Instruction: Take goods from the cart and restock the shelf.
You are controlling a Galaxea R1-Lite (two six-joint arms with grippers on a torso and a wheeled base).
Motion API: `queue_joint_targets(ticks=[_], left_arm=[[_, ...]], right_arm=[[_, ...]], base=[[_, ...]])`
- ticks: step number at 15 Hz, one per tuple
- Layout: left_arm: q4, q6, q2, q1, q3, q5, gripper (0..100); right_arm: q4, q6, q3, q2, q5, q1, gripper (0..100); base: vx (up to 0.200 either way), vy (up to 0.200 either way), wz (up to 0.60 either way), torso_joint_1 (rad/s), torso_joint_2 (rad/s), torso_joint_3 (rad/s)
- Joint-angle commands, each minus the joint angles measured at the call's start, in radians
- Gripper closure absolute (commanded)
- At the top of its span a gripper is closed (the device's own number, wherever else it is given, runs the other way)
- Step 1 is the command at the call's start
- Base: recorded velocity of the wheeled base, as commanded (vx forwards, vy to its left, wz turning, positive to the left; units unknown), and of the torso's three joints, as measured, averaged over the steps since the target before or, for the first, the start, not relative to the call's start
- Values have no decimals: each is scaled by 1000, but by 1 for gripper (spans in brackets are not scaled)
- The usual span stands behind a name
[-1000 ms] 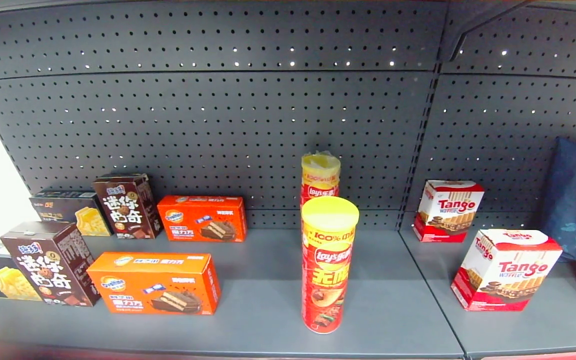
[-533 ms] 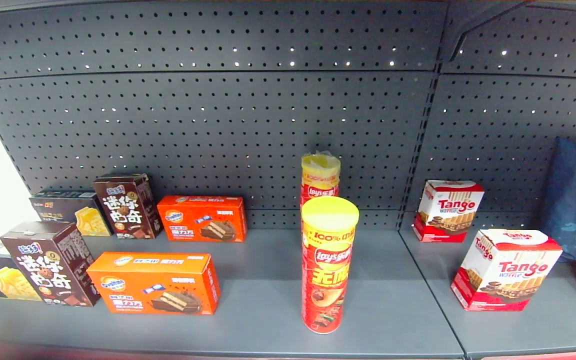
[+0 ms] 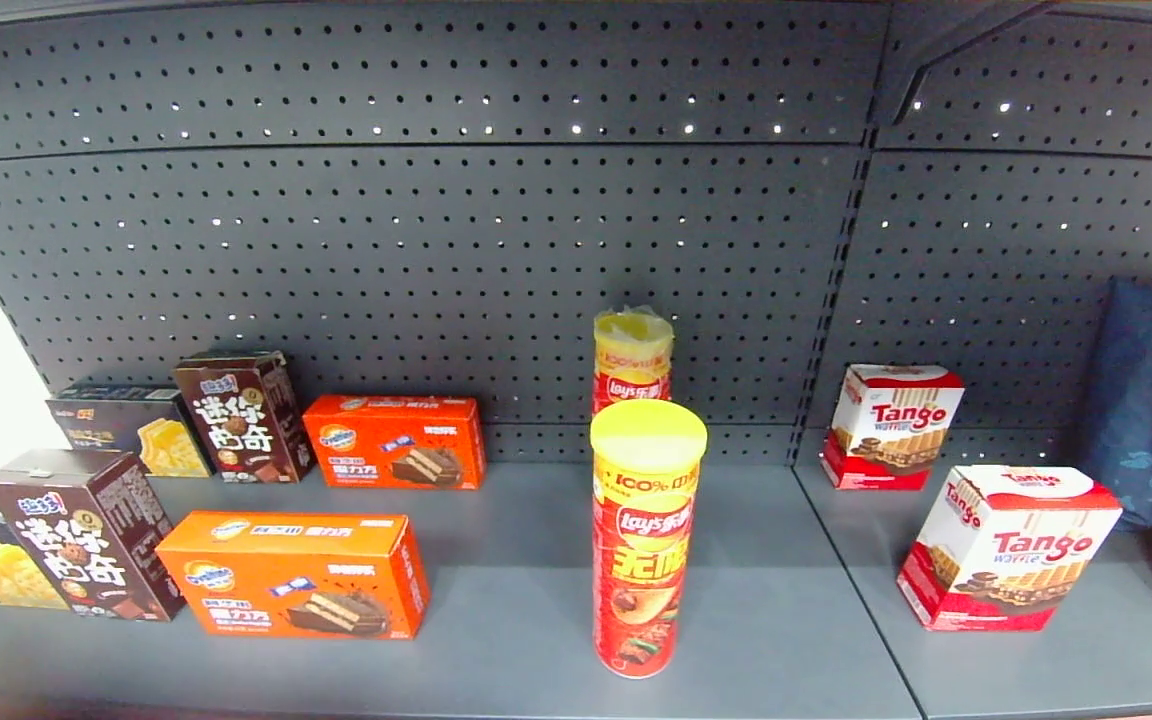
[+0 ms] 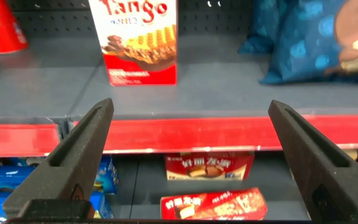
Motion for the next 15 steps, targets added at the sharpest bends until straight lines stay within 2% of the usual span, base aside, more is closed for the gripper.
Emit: queue_joint_targets(ticks=[1, 15], left_arm=[[0, 0, 1, 0, 0, 1, 0], [0, 0, 1, 0, 0, 1, 0]], right_arm=[[0, 0, 0, 1, 0, 0, 0], [0, 0, 0, 1, -1, 2, 0]], base=[[0, 0, 0, 0, 0, 0], [0, 0, 0, 0, 0, 0]])
